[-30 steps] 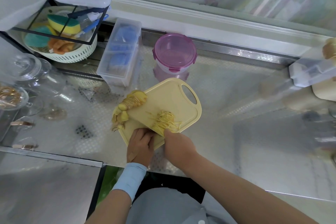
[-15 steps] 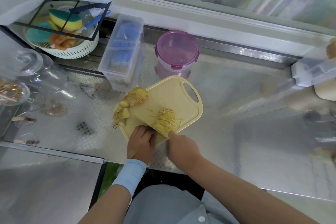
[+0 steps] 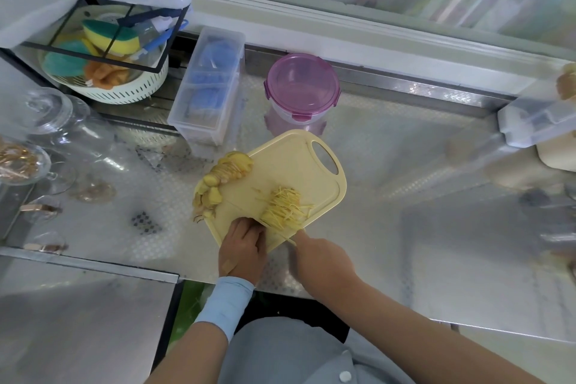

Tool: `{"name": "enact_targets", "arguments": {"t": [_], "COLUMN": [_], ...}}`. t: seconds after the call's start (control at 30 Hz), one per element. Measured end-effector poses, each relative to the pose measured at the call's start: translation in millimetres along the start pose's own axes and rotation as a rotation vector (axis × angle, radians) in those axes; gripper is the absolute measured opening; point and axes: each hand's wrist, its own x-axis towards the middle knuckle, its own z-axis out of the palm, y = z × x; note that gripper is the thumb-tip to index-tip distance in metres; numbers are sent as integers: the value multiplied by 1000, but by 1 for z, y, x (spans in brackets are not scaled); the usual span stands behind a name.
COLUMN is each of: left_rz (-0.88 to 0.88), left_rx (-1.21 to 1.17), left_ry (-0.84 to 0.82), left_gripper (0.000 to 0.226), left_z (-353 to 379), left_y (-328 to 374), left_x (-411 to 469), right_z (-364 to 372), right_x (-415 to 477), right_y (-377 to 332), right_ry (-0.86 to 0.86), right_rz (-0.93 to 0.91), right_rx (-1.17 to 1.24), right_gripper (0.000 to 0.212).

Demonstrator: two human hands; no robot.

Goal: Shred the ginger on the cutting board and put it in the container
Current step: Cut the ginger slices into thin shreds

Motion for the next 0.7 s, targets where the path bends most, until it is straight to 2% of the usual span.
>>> {"name": "enact_targets", "arguments": {"t": [0.07,0.23,0.4,0.57,0.7], "left_rz": [0,-33,-48,-35,-35], "left_rx": [-11,-30,-18,-7,-9], "left_ry": [-9,-11,15,18,8], "left_gripper": [23,22,23,22,22], "left_z": [1,-1,-3,-4,-2], "left_y": [0,2,5,4,2], "left_x": [-1,1,3,4,3], "right_z": [3,-7,-17,-17,-7], "right_x": [1,10,18,7,-3], "right_y": [-1,-12,-22,-11,-1], "right_ry": [-2,-63,-95,-82,-30], "right_rz": [7,-9,-28,-31,-2], "right_rx": [-20,-15,13,19,37], "right_gripper": [29,13,17,10,28]}}
